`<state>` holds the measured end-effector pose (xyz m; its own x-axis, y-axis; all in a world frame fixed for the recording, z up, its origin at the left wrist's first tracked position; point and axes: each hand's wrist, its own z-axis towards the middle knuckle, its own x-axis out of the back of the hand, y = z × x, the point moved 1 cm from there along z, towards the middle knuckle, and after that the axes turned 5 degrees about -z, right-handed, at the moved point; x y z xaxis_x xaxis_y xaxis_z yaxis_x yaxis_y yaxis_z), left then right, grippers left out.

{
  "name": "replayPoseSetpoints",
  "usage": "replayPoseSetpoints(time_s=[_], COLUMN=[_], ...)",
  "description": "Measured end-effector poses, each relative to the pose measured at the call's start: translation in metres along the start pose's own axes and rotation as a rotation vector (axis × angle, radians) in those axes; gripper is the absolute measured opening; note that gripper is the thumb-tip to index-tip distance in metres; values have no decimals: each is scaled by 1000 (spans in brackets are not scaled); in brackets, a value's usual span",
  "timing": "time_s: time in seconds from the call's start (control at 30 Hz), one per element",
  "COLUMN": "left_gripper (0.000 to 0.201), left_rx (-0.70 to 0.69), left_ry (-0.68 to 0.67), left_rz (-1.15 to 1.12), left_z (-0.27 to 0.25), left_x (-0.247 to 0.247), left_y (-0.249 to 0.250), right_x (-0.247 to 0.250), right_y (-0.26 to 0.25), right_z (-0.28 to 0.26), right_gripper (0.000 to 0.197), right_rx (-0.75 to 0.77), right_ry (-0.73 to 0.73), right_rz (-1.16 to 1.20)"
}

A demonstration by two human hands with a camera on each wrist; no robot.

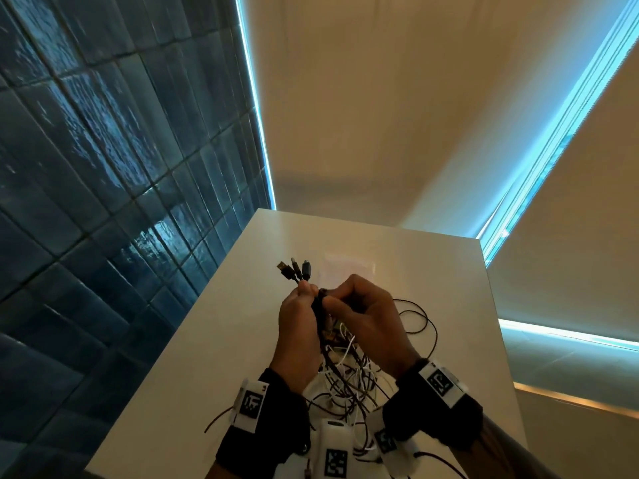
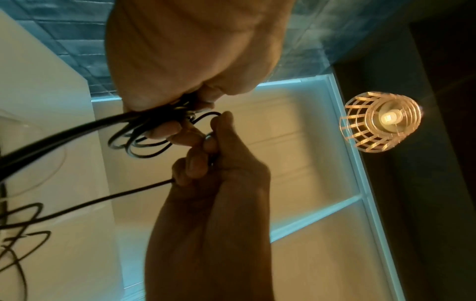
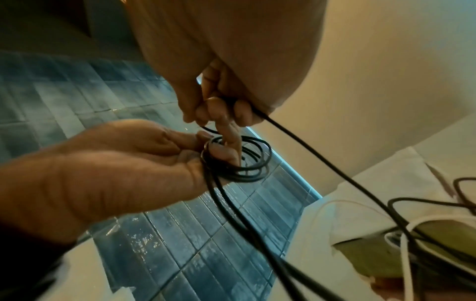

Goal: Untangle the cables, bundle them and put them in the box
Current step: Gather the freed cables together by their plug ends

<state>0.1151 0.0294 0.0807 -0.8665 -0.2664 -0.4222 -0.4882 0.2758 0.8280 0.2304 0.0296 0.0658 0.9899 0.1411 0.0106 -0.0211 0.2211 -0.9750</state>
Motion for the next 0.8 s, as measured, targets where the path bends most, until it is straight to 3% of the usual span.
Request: replayPoseSetpoints(time_s=[0.17, 0.33, 0.53, 0.8], left_gripper=[36, 34, 35, 35], left_rx=[37, -119, -297, -394], left_ry=[-145, -161, -175, -119], left_rz=[-280, -334, -299, -184], left_z=[-3, -6, -13, -19], left_x=[-1, -3, 8, 22], left_y=[17, 31, 58, 70], right_x=[3, 18, 45, 60], right_y=[21, 37, 93, 124], right_z=[-10, -15, -17, -20], right_gripper=[17, 19, 39, 29], right_rx=[-57, -141, -248, -439], right_ry=[-72, -100, 6, 194], right_rz=[3, -24, -181, -173])
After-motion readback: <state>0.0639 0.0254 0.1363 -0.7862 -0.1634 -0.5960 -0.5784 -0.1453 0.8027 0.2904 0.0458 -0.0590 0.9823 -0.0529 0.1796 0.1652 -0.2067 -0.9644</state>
